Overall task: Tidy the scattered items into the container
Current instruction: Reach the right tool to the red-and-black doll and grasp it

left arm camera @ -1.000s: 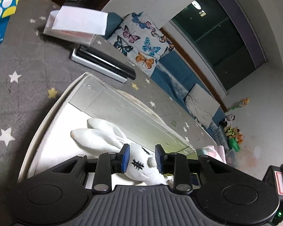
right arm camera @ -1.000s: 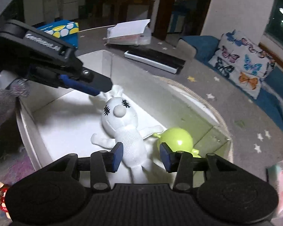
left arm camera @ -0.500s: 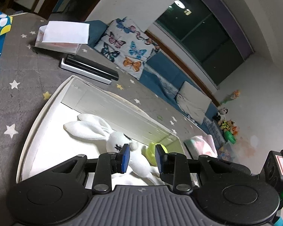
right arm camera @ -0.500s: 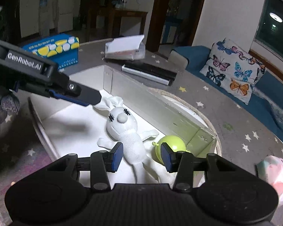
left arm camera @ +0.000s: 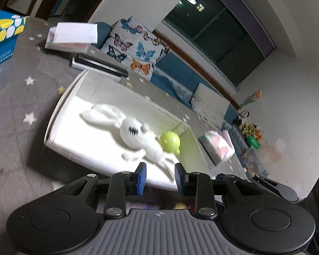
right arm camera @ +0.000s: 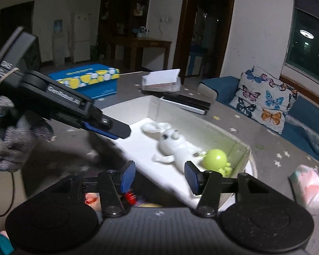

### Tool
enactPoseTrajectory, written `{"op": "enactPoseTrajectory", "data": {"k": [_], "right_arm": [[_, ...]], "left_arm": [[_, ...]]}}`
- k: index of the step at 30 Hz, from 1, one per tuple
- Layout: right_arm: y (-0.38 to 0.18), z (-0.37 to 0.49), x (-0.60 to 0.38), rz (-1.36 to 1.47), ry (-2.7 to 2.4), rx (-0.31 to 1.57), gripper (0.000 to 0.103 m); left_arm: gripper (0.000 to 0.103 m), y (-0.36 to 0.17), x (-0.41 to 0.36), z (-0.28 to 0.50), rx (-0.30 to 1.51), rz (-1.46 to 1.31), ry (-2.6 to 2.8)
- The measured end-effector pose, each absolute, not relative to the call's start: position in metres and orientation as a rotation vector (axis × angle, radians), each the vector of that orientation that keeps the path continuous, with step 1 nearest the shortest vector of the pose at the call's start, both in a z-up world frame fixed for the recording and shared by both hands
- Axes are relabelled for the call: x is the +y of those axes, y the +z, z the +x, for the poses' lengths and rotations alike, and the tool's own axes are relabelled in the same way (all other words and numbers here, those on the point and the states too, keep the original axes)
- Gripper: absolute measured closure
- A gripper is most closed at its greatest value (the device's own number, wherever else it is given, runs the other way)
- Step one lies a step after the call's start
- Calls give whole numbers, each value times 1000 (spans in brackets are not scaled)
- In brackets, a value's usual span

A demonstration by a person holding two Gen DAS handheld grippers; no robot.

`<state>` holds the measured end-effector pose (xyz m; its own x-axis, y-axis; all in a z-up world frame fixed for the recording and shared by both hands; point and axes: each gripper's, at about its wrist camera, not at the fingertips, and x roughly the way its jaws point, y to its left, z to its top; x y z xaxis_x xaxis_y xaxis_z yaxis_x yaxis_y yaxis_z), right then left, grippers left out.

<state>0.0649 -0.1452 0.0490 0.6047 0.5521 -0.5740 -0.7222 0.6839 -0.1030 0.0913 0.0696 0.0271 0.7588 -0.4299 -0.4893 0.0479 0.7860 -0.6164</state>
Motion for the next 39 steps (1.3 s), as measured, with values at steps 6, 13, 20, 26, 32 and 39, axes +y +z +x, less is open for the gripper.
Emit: {"op": "enactPoseTrajectory", "data": {"k": [6,13,20,26,32,39], "right_arm": [[30,25,-150,-300,797,581,43],[6,15,-145,-324,804,617,42],[-7,22,-137,-339,806,637,38],[-10,18,-135,-335,808,646,36],[-9,6,-132,-356,829,657,36],[-7,-9,-130,-339,897,667,36]], "left_arm": [[71,15,66,67,707,-621,-340],[71,3,60,53,748,-621,-373],[71,6,68,40,738,-649,-365],[71,4,72,31,758,-685,-356],[71,-3,72,22,789,-721,-369],[71,-9,75,23,804,-719,-351]]}}
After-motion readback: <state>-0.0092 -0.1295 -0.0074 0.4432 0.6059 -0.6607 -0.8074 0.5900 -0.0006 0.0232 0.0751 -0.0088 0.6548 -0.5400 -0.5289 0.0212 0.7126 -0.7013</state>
